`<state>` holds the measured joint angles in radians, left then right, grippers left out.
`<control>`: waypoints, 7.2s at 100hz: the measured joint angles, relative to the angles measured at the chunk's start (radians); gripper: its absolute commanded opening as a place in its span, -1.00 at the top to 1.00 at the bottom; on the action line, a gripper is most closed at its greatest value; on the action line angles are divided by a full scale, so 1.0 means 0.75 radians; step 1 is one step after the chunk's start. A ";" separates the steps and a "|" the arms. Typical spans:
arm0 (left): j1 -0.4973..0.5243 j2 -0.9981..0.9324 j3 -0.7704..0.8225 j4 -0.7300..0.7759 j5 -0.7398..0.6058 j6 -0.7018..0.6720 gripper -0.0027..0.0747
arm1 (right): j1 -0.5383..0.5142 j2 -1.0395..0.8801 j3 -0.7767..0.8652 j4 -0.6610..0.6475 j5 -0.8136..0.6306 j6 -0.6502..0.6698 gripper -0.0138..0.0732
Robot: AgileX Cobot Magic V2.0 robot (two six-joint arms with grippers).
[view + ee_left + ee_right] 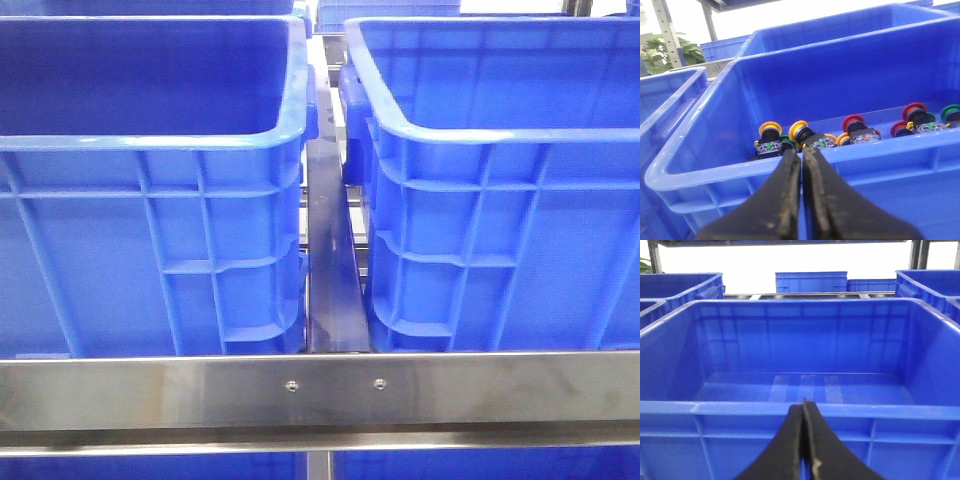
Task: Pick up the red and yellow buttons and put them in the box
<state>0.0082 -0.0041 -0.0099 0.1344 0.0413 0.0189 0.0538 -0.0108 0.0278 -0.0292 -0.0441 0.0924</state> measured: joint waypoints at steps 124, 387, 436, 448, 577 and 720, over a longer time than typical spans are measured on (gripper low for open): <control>0.000 0.719 -1.066 -0.092 0.825 0.000 0.98 | 0.000 0.000 0.000 0.000 0.000 0.000 0.84; -0.607 2.181 -1.708 0.067 0.814 -0.507 -0.37 | 0.000 0.000 0.000 0.000 0.000 0.000 0.84; -0.607 2.370 -1.715 0.121 0.784 -0.622 -0.37 | 0.000 0.000 0.000 0.000 0.000 0.000 0.84; -0.607 2.375 -1.715 0.123 0.767 -0.627 -0.37 | 0.000 0.000 0.000 0.000 0.000 0.000 0.84; -0.574 2.442 -1.720 0.133 0.730 -0.657 -0.30 | 0.000 0.000 0.000 0.000 0.000 0.000 0.84; -0.731 1.394 -1.341 0.217 0.927 -0.497 0.98 | 0.000 0.000 0.000 0.000 0.000 0.000 0.84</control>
<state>-0.5400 1.0414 -1.0160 0.2968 0.7365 -0.3535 0.0538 -0.0108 0.0278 -0.0292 -0.0441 0.0924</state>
